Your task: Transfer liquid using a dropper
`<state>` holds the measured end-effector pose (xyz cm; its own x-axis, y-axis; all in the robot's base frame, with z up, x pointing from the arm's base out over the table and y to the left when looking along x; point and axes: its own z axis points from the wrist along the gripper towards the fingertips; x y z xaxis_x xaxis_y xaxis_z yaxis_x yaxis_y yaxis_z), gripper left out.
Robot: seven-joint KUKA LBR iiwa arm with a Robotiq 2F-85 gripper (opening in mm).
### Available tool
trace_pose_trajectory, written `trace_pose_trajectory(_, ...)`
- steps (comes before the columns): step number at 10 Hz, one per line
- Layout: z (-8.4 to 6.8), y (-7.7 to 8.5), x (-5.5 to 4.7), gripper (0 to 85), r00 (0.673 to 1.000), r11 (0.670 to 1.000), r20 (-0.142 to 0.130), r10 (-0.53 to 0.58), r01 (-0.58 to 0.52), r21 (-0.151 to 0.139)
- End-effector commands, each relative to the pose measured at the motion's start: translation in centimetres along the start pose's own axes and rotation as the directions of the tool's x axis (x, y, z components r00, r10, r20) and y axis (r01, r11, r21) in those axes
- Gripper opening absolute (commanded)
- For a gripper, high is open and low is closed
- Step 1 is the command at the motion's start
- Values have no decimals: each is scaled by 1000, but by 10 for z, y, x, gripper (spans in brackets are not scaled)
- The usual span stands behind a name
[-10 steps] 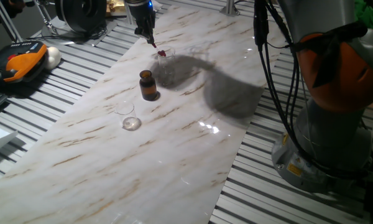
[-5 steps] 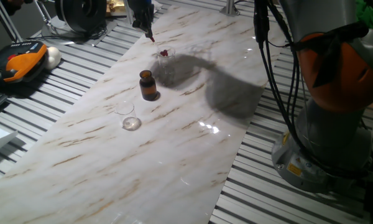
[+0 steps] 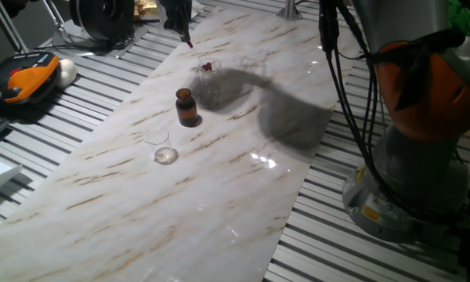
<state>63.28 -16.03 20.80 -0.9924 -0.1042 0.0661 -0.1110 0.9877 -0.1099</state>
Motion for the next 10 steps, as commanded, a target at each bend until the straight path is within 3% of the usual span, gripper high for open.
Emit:
trace_pose_trajectory(1,-7,-1,0,0,1000,1000,-2,5,-5,-3)
trace_pose_trajectory(2,-15,-1,0,0,1000,1000,1,10,-10,9)
trace_pose_trajectory(5,-25,-6,2,0,999,999,14,31,-32,6)
trace_pose_trajectory(8,-33,-5,6,0,999,999,9,39,-39,10)
trace_pose_trajectory(10,-44,-4,15,0,998,998,-1,56,-56,9)
